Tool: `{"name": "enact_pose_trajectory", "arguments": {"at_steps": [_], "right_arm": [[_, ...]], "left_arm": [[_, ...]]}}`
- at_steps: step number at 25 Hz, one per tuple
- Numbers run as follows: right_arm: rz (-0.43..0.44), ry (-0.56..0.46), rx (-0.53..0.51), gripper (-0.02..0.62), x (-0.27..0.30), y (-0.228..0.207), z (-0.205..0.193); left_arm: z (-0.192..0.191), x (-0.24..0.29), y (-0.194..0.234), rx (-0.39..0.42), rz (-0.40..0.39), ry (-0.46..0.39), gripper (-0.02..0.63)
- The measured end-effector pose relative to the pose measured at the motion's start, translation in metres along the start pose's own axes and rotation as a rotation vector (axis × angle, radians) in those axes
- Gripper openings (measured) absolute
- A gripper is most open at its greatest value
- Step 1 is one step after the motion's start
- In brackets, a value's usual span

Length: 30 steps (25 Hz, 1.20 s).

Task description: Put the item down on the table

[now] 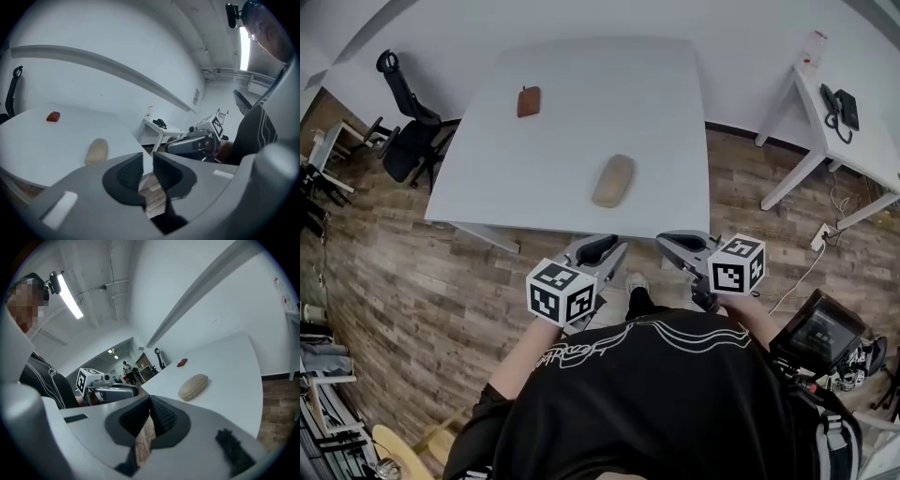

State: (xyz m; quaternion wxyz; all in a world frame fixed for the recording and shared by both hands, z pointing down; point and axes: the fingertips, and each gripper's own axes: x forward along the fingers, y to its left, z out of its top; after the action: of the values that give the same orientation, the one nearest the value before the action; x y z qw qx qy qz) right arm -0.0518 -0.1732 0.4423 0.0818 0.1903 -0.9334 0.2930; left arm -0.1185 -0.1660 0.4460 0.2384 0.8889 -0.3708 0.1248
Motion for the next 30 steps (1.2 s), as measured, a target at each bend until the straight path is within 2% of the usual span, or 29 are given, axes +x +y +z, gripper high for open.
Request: {"name": "enact_pose_trajectory", "arguments": {"at_steps": [1, 2, 5, 11, 17, 30], "right_arm": [[0.001, 0.005, -0.005, 0.008, -0.001, 0.005, -0.002], [0.002, 0.009, -0.011, 0.008, -0.003, 0.009, -0.003], [0.003, 0.023, -0.019, 0.008, -0.007, 0.017, -0.006], [0.015, 0.062, -0.081, 0.008, -0.001, 0.026, -0.008], [0.024, 0.065, -0.094, 0.008, -0.002, 0.028, -0.009], [0.028, 0.086, -0.078, 0.008, -0.005, 0.032, -0.026]], "left_arm": [[0.0, -0.005, -0.007, 0.009, -0.011, -0.005, 0.027], [0.0, -0.008, -0.014, 0.017, -0.023, -0.007, 0.005], [-0.003, -0.013, -0.027, 0.005, -0.059, -0.008, 0.005], [-0.001, -0.012, -0.028, -0.014, -0.069, -0.035, 0.005], [-0.004, -0.01, -0.034, -0.042, -0.104, -0.036, 0.005], [-0.013, -0.013, -0.037, -0.051, -0.075, -0.033, 0.005]]}}
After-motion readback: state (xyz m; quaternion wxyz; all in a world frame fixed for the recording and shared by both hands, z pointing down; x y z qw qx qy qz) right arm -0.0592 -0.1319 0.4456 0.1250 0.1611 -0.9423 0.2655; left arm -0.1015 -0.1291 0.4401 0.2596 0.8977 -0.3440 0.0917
